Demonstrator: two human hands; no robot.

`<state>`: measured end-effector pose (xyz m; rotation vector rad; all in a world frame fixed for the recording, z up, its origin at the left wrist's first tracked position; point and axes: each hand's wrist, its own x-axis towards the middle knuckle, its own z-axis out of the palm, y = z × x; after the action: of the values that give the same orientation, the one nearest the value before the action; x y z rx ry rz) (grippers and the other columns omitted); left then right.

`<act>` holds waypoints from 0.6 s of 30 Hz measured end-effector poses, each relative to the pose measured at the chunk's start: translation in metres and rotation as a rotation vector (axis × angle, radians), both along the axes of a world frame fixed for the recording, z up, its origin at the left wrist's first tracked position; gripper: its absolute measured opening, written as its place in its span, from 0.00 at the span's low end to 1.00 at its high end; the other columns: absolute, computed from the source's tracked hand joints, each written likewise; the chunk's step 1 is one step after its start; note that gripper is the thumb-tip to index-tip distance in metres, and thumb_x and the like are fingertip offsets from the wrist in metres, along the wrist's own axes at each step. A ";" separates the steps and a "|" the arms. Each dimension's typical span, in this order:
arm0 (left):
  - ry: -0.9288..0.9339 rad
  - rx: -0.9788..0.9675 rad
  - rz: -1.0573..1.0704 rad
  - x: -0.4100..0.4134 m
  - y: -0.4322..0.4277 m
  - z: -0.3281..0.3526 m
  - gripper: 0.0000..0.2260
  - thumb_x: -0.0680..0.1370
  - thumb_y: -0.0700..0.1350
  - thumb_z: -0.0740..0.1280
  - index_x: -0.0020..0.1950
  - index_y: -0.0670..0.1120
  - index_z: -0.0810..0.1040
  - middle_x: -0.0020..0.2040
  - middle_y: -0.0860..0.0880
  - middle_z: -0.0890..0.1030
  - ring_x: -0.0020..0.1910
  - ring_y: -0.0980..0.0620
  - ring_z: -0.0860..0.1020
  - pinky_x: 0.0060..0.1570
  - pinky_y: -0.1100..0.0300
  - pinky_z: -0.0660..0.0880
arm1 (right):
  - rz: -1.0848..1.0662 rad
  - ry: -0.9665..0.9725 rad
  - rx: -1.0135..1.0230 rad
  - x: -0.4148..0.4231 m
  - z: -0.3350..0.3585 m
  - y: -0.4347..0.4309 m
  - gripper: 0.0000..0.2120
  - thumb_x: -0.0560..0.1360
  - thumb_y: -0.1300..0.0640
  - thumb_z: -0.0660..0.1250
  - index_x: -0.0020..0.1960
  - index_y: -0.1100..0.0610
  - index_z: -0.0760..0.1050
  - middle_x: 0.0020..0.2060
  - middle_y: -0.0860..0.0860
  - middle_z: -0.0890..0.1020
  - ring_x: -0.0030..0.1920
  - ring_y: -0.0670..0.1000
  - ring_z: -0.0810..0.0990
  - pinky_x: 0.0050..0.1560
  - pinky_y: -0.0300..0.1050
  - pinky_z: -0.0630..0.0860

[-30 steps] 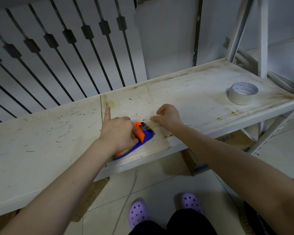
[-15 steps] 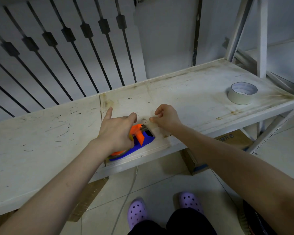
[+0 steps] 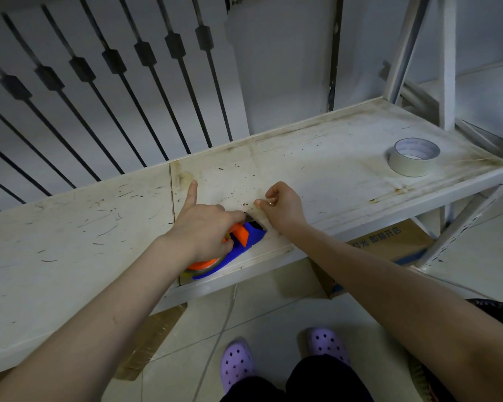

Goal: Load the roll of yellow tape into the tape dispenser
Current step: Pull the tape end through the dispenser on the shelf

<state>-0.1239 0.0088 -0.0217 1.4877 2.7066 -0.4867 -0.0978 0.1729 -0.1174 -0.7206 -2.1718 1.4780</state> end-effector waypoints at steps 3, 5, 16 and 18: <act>0.000 0.011 0.002 -0.002 0.000 -0.002 0.13 0.74 0.51 0.62 0.58 0.60 0.75 0.47 0.54 0.80 0.56 0.51 0.78 0.68 0.35 0.31 | 0.016 0.007 0.001 0.002 0.003 0.003 0.10 0.71 0.60 0.71 0.44 0.57 0.69 0.37 0.49 0.71 0.37 0.47 0.69 0.36 0.35 0.67; -0.002 0.004 0.002 -0.002 -0.001 -0.003 0.14 0.74 0.51 0.62 0.58 0.61 0.77 0.49 0.54 0.79 0.57 0.52 0.77 0.67 0.35 0.29 | 0.019 0.005 -0.005 0.002 0.004 0.004 0.10 0.71 0.61 0.71 0.43 0.56 0.69 0.36 0.49 0.70 0.37 0.48 0.70 0.39 0.38 0.71; 0.030 -0.071 -0.069 0.010 -0.003 0.000 0.13 0.77 0.49 0.63 0.60 0.61 0.78 0.65 0.52 0.75 0.67 0.48 0.71 0.66 0.36 0.29 | -0.038 0.039 -0.019 0.033 0.001 0.002 0.09 0.71 0.58 0.71 0.46 0.56 0.71 0.35 0.48 0.72 0.36 0.45 0.72 0.39 0.40 0.74; 0.002 -0.057 -0.064 0.012 -0.002 -0.002 0.12 0.77 0.48 0.64 0.58 0.60 0.79 0.67 0.54 0.73 0.69 0.49 0.68 0.66 0.36 0.29 | -0.069 0.054 -0.076 0.043 -0.002 0.000 0.10 0.72 0.58 0.71 0.48 0.57 0.71 0.36 0.48 0.73 0.36 0.46 0.74 0.39 0.40 0.75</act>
<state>-0.1120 0.0064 -0.0233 1.5639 2.6297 -0.5630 -0.0553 0.1730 -0.1191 -0.7645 -2.0392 1.5337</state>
